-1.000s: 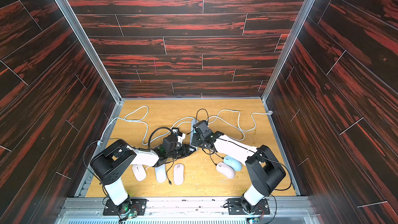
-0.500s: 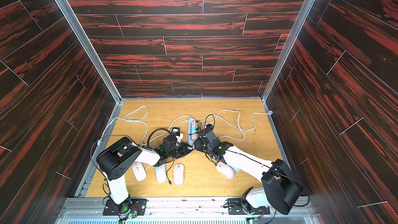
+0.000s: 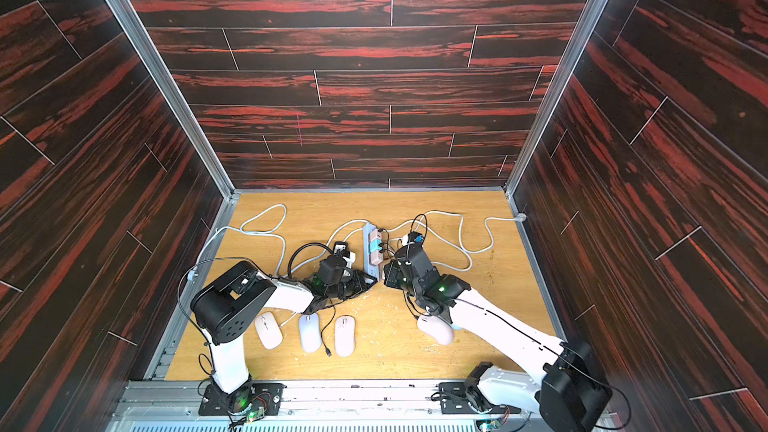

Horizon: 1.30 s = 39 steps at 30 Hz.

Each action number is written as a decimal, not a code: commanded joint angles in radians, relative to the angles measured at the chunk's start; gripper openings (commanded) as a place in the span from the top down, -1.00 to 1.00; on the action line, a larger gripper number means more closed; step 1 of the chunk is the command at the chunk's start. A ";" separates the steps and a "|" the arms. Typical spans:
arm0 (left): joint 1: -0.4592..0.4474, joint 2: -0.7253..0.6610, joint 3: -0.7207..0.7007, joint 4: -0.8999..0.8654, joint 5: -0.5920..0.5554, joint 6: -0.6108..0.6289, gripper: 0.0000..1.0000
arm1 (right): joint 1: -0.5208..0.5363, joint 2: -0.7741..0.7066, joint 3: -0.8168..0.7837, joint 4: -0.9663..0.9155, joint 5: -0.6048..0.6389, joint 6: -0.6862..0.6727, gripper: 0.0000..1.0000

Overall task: Unplug the wireless mouse
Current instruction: Remove the plug from the socket, then remove the power cord from the plug.

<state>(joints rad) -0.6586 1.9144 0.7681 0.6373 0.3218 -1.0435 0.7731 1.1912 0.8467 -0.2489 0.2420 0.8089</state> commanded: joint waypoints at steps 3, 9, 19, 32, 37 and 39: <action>0.012 -0.060 0.018 -0.055 -0.014 0.039 0.02 | 0.002 -0.062 0.010 -0.077 0.056 -0.082 1.00; 0.010 -0.271 -0.030 -0.202 -0.050 0.123 -0.15 | 0.000 -0.119 0.024 -0.119 0.063 -0.170 1.00; -0.018 -0.691 -0.028 -0.602 -0.175 0.389 -0.67 | -0.002 -0.117 0.085 -0.134 -0.023 -0.125 1.00; -0.188 -0.977 -0.133 -0.530 -0.415 1.011 -0.95 | -0.004 -0.070 0.174 -0.143 -0.291 -0.175 1.00; -0.194 -1.029 -0.176 -0.456 -0.321 1.234 -0.68 | -0.002 -0.062 0.182 -0.126 -0.418 -0.207 1.00; -0.196 -1.020 -0.163 -0.472 -0.298 1.283 -0.67 | -0.002 -0.056 0.181 -0.110 -0.465 -0.209 1.00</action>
<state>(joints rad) -0.8505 0.9070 0.6018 0.1139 -0.0181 0.0635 0.7723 1.1248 0.9997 -0.3916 -0.1131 0.6273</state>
